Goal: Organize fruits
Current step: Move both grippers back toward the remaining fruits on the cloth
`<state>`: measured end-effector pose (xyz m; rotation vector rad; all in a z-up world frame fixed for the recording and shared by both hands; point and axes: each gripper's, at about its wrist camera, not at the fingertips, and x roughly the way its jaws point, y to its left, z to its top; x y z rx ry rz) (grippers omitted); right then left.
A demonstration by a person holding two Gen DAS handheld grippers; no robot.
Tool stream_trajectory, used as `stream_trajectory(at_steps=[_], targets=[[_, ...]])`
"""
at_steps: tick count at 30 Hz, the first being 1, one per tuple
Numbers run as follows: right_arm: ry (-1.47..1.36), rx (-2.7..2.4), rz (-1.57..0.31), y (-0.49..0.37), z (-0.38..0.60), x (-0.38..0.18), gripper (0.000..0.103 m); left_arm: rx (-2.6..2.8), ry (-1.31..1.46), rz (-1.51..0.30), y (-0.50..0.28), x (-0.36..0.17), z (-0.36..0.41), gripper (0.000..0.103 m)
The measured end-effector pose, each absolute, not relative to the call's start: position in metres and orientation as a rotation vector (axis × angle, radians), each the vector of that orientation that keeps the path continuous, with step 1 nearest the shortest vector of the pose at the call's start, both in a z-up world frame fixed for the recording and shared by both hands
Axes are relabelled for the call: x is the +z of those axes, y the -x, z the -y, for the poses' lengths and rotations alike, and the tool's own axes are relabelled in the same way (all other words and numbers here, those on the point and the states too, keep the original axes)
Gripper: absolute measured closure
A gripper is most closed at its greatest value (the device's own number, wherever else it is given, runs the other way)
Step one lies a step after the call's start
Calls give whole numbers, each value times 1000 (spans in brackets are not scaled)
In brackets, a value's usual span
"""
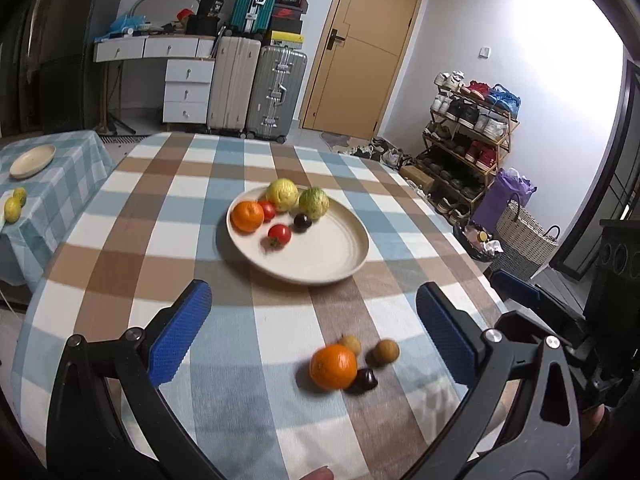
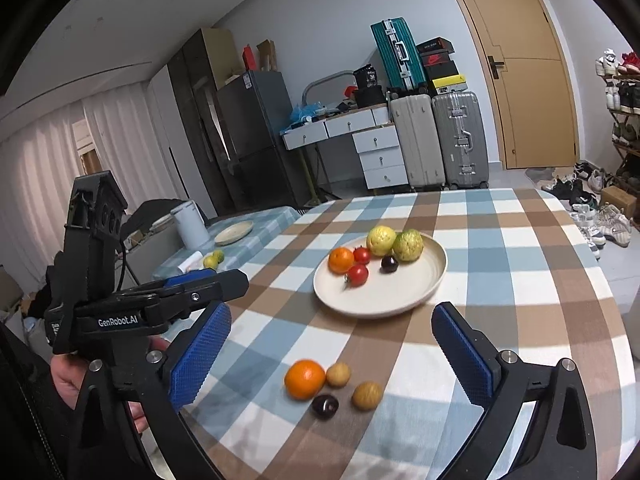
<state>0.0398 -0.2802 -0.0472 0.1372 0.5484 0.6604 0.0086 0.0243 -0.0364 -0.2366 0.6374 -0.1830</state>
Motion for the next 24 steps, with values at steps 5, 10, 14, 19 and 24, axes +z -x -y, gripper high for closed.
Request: stream_trajectory(at_steps=[5,10,14,19,24], targets=[[-142,652,-565,-25,280,-58,1,-168,248,-648,5,-49,-30,1],[-137,649,-598,-16,279,-73,1,-170,261,-689,11,-70,-32,1],[-134,639,-628,-11,278,-88,1,-198,262,-751,6,-92,-27,1],[-132,619,-665,-8,280,-106,1,-224,270,-788,-6,-108,-21,1],[-133,607,-691,-10,282,-118,1,-235,267,-816,-22,-121,-17,1]])
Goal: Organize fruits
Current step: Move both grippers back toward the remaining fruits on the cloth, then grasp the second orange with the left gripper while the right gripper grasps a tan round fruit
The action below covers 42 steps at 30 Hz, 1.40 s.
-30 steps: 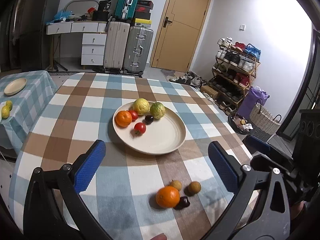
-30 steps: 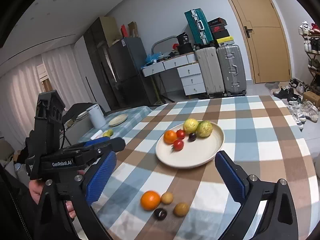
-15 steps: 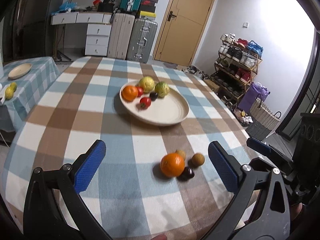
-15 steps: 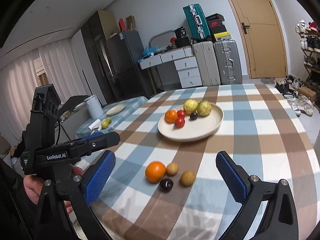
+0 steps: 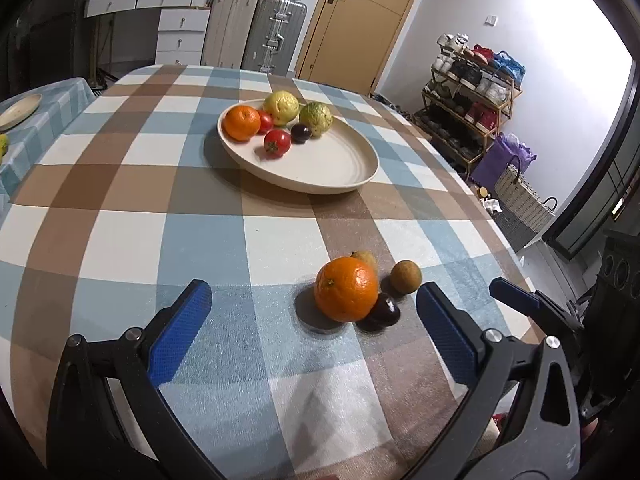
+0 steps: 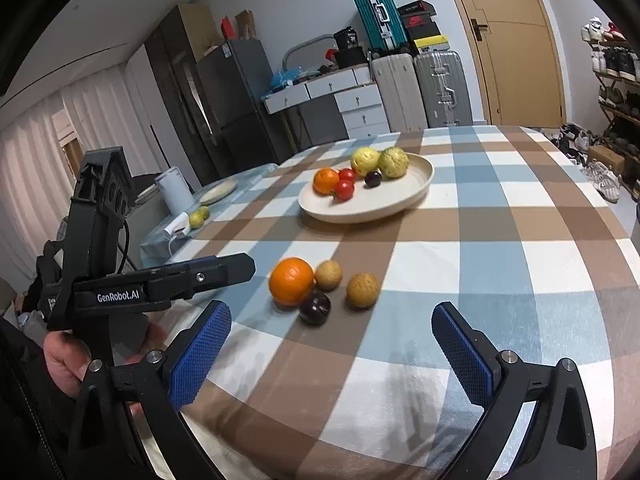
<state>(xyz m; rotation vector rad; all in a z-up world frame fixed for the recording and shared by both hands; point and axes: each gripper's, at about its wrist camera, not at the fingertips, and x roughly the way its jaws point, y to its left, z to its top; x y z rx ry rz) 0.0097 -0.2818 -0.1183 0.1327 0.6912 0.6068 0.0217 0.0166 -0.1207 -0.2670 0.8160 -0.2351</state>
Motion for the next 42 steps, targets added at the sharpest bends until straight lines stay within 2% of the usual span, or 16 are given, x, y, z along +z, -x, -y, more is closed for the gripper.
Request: stream_trajectory(at_steps=[5,8,11,13,17,18,19,42], targets=[[-157,596,-710,-17,286,-126,1,-285,289,-846,-39,-130,-17,4],[-169,595,-720,-23,288,-129,1,-316,306,-859,-48,-134,-16,12],[-176,594,-725,-28,289,-131,1,-345,317,-867,-56,-137,-16,23],[-187,593,-727,-32,291,-132,1,-371,325,-875,-60,-139,-15,35],[-203,592,-731,-37,292,-133,1,-414,346,-899,-67,-144,-14,48],[-206,592,-734,-38,292,-134,1,-422,355,-903,-68,-145,-14,60],[-208,592,-737,-40,292,-134,1,-439,365,-905,-68,-145,-14,67],[-192,586,-764,-48,279,-134,1,-422,338,-807,-39,-120,-35,67]])
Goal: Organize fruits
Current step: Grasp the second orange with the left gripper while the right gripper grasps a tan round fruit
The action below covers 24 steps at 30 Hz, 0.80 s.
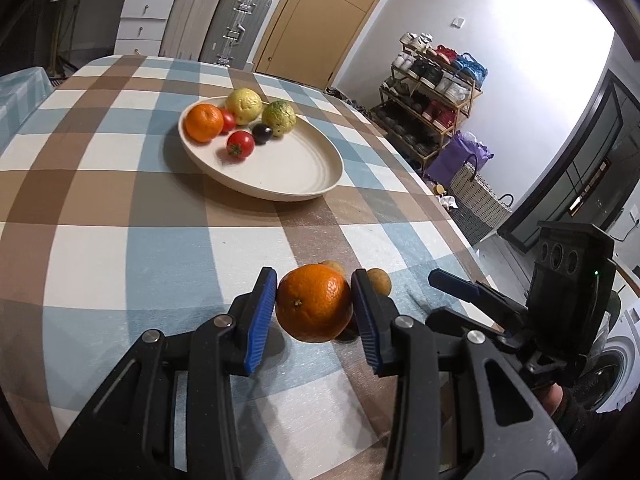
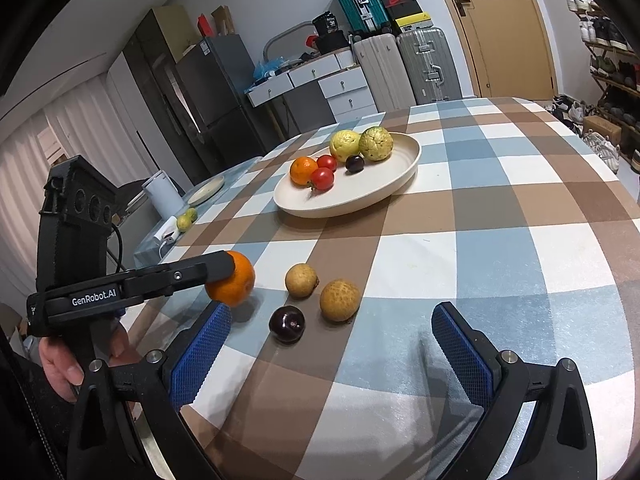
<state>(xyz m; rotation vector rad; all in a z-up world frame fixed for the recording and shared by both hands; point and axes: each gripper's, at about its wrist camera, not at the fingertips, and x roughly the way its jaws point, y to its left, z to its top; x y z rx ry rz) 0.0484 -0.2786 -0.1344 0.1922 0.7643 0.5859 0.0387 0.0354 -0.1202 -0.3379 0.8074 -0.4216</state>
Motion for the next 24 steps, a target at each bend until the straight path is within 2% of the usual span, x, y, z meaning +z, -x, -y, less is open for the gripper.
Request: stream_trajectory(at_steps=[14,18,20,22,24], targets=[[-250,527,-840,-72,274,-139,1,-417,418,-802,-27,-125,-68,67],[-236,507,-847,-76,269,-138,15,-415,428,-809,-27,-127,-75,67],[-241,500,-855,-78,267,-139,17,-412,428,-807,-26,-127,-78,67],[-235,495,-853,-78,265,-138,28,-404,433,-803,-27,-126,-81,67],[-216,500,-864,-77,261,-139,36,-395,437,-800,-28,-126,-85,67]])
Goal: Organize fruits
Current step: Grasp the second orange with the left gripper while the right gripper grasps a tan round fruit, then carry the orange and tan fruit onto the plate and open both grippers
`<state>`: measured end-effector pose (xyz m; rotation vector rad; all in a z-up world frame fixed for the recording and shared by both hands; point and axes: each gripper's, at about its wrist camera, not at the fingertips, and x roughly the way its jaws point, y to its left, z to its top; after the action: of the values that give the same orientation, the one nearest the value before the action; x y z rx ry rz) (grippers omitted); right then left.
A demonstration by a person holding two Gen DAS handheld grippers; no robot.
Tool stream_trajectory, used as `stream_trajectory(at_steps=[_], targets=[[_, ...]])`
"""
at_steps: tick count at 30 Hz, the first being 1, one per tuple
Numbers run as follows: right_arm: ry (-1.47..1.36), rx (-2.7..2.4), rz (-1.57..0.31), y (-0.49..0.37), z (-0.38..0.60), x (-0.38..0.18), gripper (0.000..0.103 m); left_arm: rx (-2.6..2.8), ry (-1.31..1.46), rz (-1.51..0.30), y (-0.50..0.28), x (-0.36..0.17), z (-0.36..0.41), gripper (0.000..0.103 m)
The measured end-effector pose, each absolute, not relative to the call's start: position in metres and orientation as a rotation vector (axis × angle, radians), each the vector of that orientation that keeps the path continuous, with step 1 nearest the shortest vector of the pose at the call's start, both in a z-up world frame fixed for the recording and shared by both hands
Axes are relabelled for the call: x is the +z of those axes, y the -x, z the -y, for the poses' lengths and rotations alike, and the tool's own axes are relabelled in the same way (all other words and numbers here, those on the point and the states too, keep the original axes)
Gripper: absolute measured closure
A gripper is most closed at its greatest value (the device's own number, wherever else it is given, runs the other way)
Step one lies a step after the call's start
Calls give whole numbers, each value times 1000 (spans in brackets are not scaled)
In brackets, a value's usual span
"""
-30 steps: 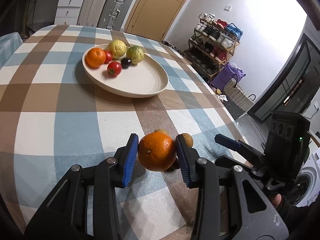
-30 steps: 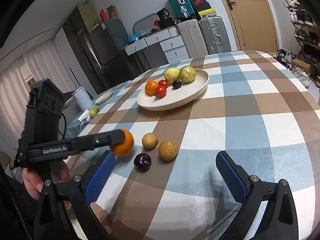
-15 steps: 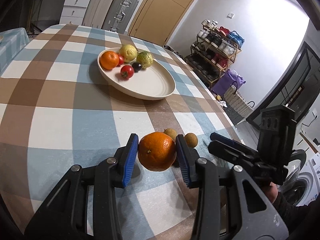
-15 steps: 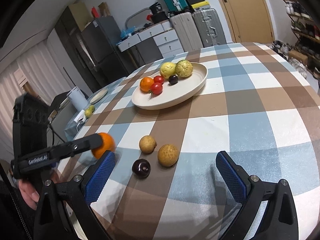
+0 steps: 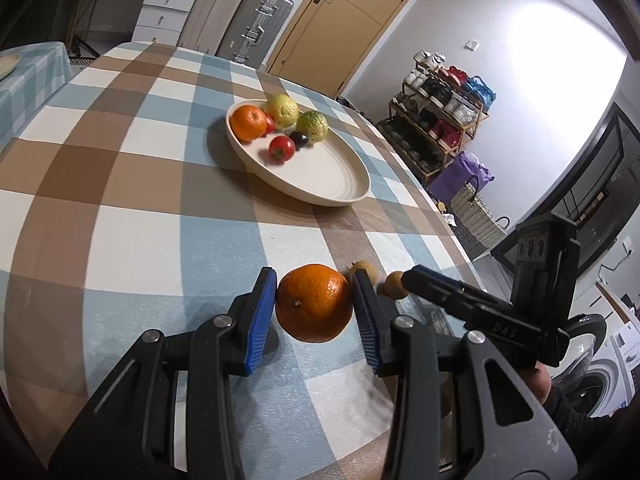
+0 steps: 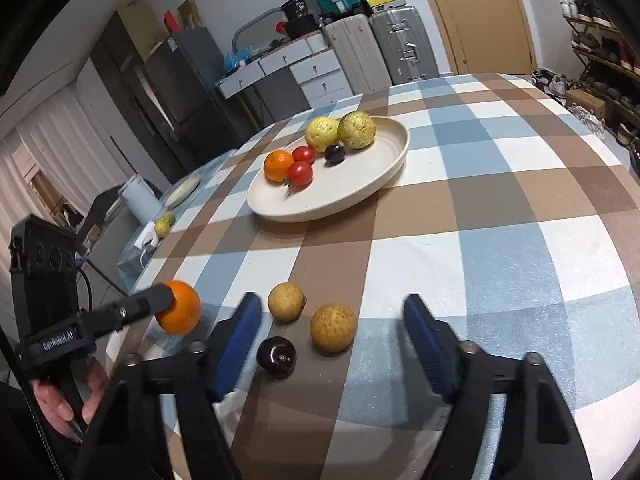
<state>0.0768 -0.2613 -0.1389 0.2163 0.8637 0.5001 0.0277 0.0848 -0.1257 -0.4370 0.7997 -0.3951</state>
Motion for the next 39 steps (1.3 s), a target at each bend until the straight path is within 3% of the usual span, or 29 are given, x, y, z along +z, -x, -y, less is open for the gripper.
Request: stream_trajectory(at_steps=[5,6,12,39], targets=[[-169,496,-890,-76,254,-143,56,-383,445,-793,-29,-124,-90,67],[-164,497,-890,-75,253,-143,65,-391,450,-793,-29,-124,-90,67],[-120,487,-896,-74,251,-146,75,-391,448,-800,-29,-123,-86,67],[-224,616,-759,-112,273,-111,76,-323,395,-746,-113,-93,-83,67]])
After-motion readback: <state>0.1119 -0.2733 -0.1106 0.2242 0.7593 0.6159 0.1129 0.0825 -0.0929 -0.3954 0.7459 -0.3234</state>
